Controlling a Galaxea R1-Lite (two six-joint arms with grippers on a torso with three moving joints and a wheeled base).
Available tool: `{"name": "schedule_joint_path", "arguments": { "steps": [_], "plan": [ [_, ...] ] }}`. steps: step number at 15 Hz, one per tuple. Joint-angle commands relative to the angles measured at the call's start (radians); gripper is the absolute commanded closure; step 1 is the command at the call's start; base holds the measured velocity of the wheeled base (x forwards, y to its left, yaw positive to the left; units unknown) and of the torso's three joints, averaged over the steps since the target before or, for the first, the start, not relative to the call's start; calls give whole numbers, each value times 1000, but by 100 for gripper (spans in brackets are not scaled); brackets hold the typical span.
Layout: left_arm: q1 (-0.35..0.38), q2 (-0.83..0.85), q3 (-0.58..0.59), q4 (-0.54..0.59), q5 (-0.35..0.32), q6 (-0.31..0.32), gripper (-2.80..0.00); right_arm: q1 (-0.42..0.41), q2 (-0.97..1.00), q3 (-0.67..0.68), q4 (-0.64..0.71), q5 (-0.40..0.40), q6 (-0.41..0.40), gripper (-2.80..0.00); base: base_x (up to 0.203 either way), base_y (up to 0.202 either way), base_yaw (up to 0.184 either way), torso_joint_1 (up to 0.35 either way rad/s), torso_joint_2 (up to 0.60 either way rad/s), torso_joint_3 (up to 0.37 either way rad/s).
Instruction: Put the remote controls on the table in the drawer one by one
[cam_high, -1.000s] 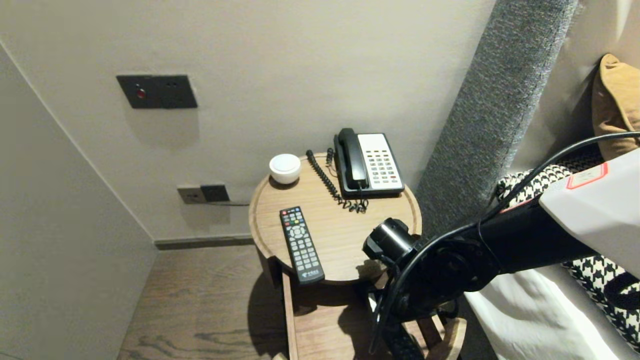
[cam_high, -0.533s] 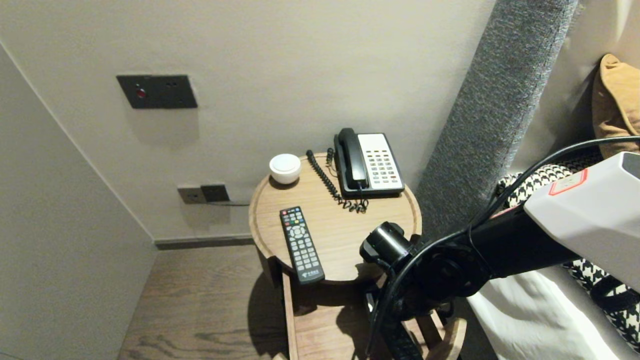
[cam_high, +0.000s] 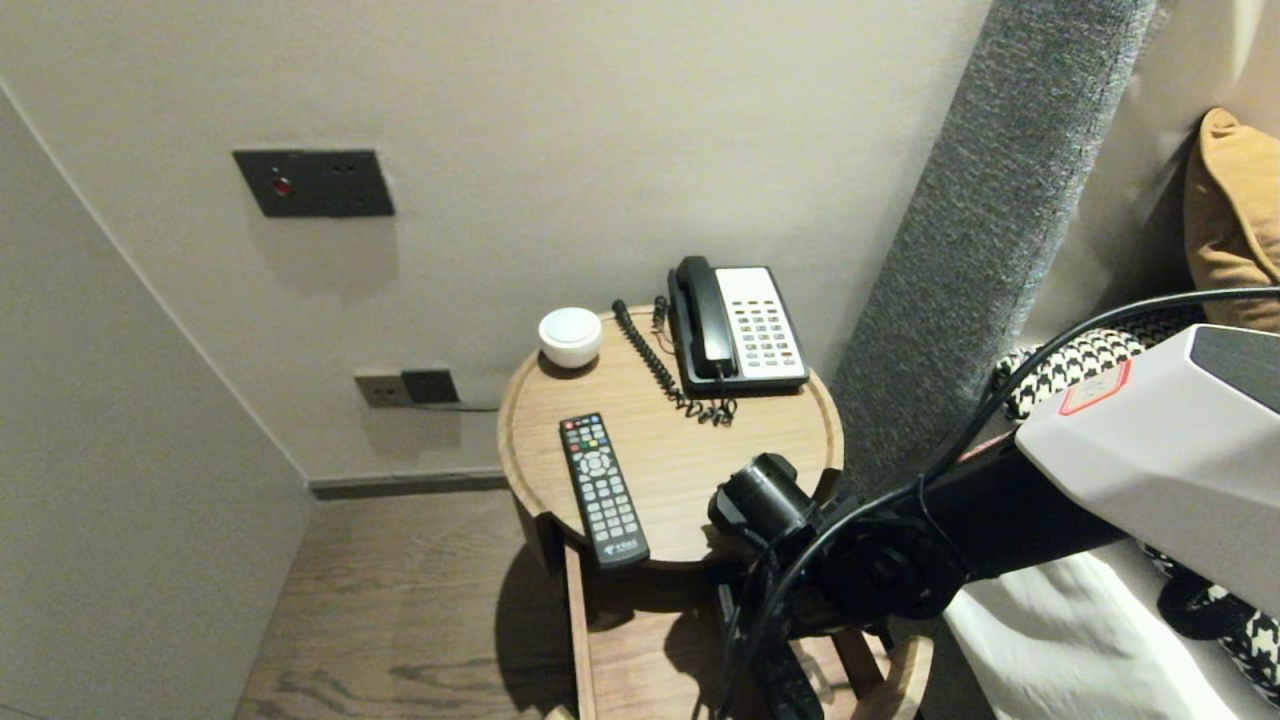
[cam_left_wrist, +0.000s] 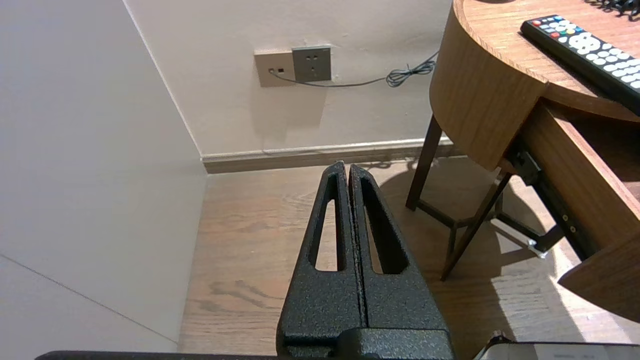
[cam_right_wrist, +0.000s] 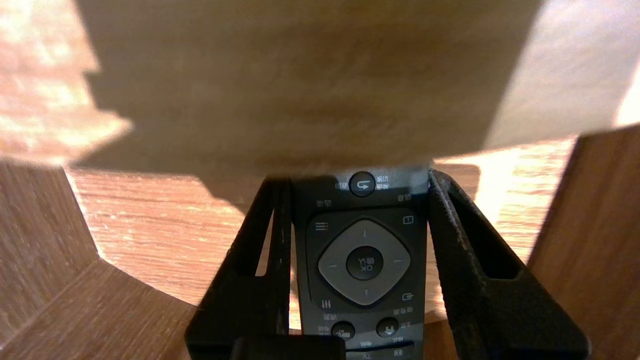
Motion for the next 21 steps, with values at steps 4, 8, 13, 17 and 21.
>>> {"name": "schedule_joint_path", "arguments": {
  "steps": [4,8,13,17,21],
  "plan": [
    [0,0,0,0,0,0,0,25,7,40,-81,-50,34,0,0,0,0,0,0,0],
    [0,0,0,0,0,0,0,41,2,76,-120,-59,57,0,0,0,0,0,0,0],
    [0,0,0,0,0,0,0,56,-7,130,-175,-76,57,0,0,0,0,0,0,0],
    [0,0,0,0,0,0,0,57,-9,166,-218,-95,57,0,0,0,0,0,0,0],
    [0,0,0,0,0,0,0,57,-10,180,-244,-96,57,0,0,0,0,0,0,0]
  ]
}}
